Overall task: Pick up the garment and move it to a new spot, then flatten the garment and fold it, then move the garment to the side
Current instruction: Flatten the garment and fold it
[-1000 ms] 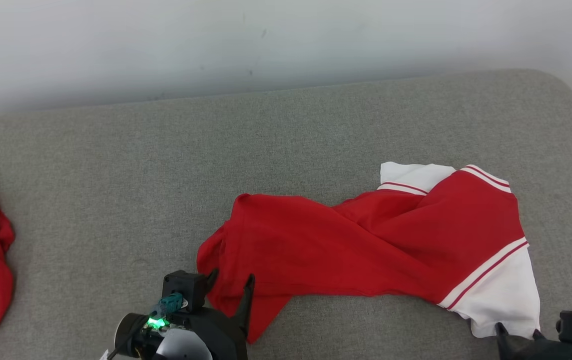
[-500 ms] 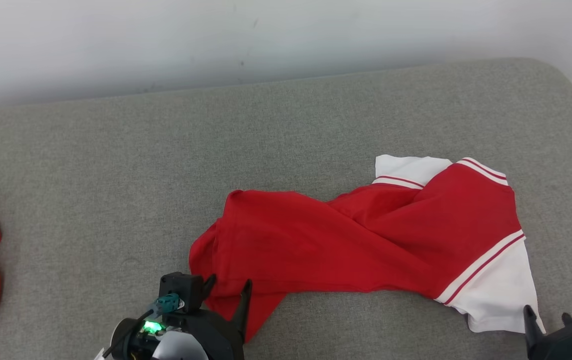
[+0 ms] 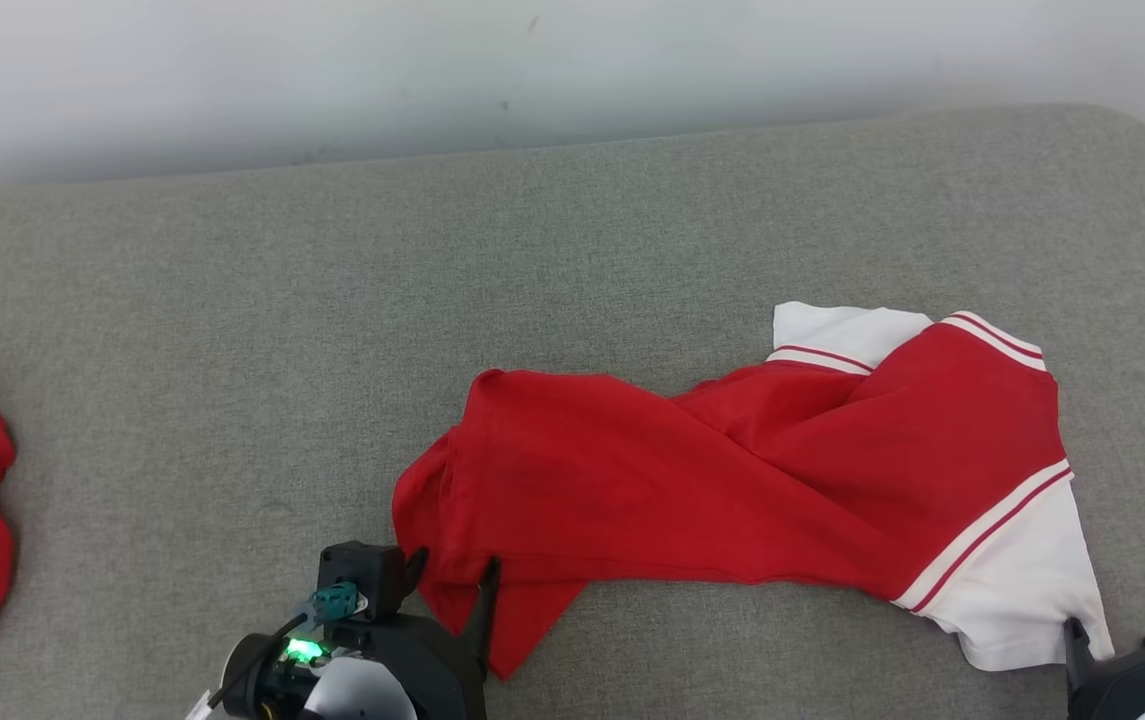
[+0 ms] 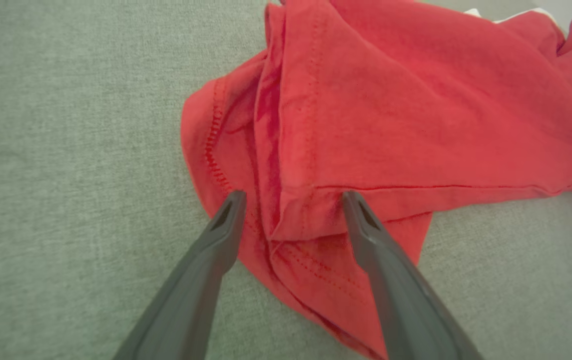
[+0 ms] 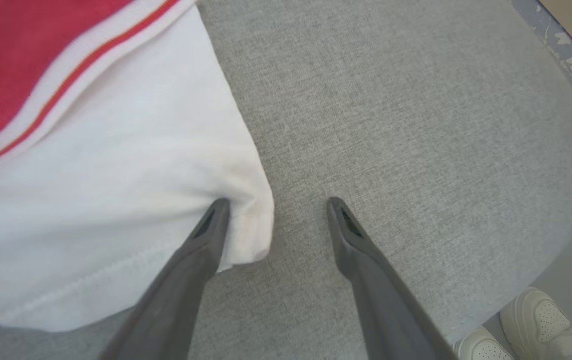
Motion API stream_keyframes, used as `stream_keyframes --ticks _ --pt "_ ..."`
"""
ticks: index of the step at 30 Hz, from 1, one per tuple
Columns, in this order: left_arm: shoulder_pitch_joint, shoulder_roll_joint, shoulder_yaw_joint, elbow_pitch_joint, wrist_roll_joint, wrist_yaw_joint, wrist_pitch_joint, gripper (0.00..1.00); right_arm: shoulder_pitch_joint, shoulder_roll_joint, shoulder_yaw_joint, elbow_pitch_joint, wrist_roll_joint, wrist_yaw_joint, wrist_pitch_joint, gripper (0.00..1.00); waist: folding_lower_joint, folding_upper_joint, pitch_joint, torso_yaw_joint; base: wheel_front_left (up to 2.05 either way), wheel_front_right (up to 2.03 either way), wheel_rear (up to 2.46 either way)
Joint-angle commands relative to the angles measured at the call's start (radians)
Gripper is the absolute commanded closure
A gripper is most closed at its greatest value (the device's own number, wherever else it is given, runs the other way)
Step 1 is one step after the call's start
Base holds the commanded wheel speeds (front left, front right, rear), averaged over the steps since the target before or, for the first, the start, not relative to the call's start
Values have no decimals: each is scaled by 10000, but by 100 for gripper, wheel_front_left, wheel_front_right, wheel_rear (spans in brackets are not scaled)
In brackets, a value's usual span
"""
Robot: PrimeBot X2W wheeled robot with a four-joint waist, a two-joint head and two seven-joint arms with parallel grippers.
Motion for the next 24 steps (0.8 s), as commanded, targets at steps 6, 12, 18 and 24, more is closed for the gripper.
stream_keyframes --ticks 6,12,18,24 --pt "-146 73 0 81 -144 -14 -96 0 -169 55 -85 589 -70 -22 83 5 0 -1 -31 -69 0 0 0" --pt "-79 120 23 -160 -213 56 -118 7 -228 -48 -167 1048 -34 -25 -29 24 0 -1 -79 -75 0 0 0" --pt "14 220 -58 -195 -238 -69 -158 100 -325 -183 -125 1461 45 -30 -152 100 0 -1 -117 -68 0 0 0" --pt "88 223 -100 -80 -389 -146 -89 100 -513 -370 -60 1836 238 -30 -450 100 0 -1 -164 -59 0 0 0"
